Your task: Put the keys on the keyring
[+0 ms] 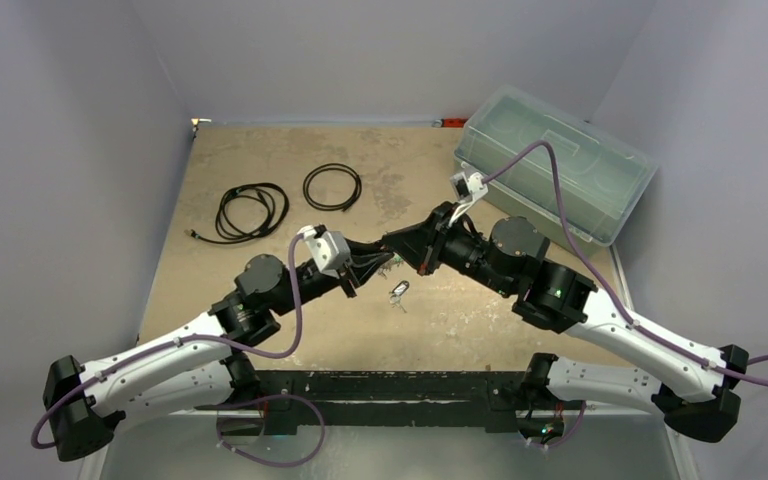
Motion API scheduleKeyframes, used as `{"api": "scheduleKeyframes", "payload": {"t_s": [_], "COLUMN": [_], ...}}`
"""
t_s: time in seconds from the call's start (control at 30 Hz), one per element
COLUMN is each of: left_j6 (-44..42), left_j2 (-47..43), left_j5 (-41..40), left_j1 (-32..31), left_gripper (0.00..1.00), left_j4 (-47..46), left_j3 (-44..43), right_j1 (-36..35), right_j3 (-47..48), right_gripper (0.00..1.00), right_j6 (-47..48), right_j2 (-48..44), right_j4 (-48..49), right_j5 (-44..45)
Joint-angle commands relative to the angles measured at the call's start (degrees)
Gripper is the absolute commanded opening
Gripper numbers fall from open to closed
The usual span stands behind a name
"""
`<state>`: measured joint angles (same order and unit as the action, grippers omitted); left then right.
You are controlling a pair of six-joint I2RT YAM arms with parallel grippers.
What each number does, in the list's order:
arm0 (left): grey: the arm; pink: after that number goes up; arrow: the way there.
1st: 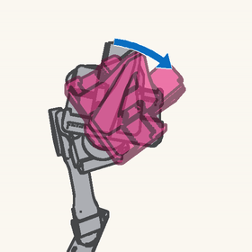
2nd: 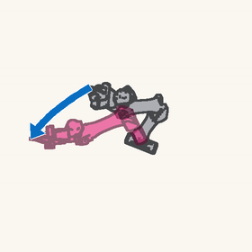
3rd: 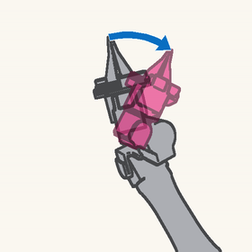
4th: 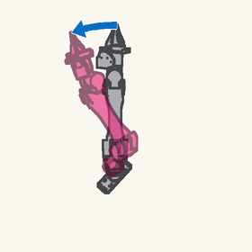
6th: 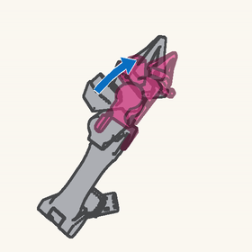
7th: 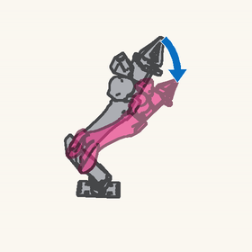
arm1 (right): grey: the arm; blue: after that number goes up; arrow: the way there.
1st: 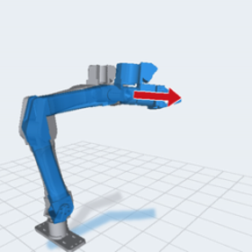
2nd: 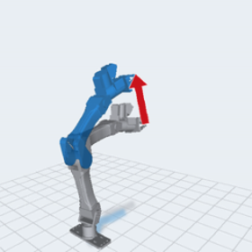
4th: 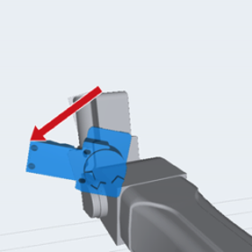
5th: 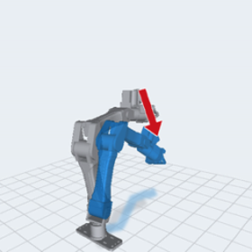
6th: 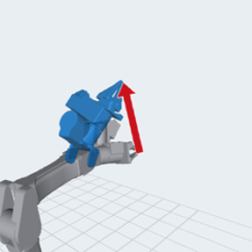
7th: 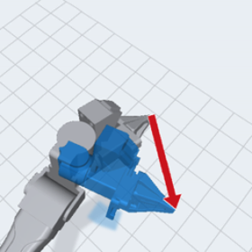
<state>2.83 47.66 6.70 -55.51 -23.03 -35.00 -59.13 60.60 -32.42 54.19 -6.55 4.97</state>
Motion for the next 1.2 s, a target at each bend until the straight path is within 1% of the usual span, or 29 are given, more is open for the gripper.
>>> {"api": "scheduleKeyframes", "payload": {"t_s": [0.0,0.03,0.07,0.13,0.2,0.37,0.4,0.47,0.53,0.6,0.7,0.8,0.87,1.07,1.17], "left_j6": [-1.6,-1.9,-2.2,-2.5,-2.1,0.3,0.3,-0.4,-2.5,-5.2,-7.6,-9.7,-10.6,-12.3,-12.3], "left_j2": [-0.8,-1.1,-1.2,-1.6,-2.0,-5.7,-6.9,-9.3,-11.8,-14.2,-16.1,-14.8,-12.9,-8.1,-7.0], "left_j5": [-5.7,-6.4,-7.7,-9.0,-7.5,5.2,6.2,6.2,5.6,5.5,4.4,3.0,3.0,2.8,2.0], "left_j1": [-1.1,-1.3,-1.6,-2.7,-3.5,-3.6,-3.6,-3.6,-3.6,-3.6,-3.6,-3.6,-3.6,-3.6,-3.6], "left_gripper": [0.23,0.34,0.41,0.49,0.55,0.6,0.61,0.64,0.65,0.68,0.74,0.8,0.82,0.85,0.84], "left_j4": [9.6,10.6,12.0,14.6,17.1,24.9,25.9,26.9,26.4,24.4,18.4,16.0,14.8,10.3,9.6], "left_j3": [-0.9,-0.9,-1.2,-2.0,-3.3,-9.0,-10.1,-11.2,-11.0,-10.2,-8.3,-7.6,-7.7,-7.8,-8.0], "right_j1": [0.1,0.1,0.1,0.1,0.1,0.2,0.2,0.2,0.2,0.2,0.2,0.2,0.2,0.2,0.2], "right_j3": [1.9,1.8,1.7,1.7,1.3,0.0,-0.3,-0.6,-1.1,-1.3,-1.2,-0.9,-0.7,-0.3,-0.6], "right_gripper": [0.0,0.0,0.0,0.0,0.0,0.0,0.0,0.0,0.0,0.0,0.0,0.0,0.0,0.0,0.0], "right_j6": [-1.0,-0.9,-0.7,-0.3,0.1,0.9,1.1,1.1,1.1,1.0,1.0,1.0,1.2,2.0,2.1], "right_j2": [-3.4,-3.6,-3.7,-3.7,-3.8,-4.3,-4.4,-4.5,-4.5,-4.5,-4.6,-4.5,-4.2,-3.1,-3.0], "right_j4": [7.8,8.1,8.2,7.8,7.7,7.2,7.2,7.2,7.5,7.4,7.2,7.0,7.0,7.1,7.2], "right_j5": [0.3,0.3,0.3,0.4,0.4,0.7,0.6,0.2,-0.5,-0.8,-1.4,-2.3,-3.4,-8.8,-10.2]}}
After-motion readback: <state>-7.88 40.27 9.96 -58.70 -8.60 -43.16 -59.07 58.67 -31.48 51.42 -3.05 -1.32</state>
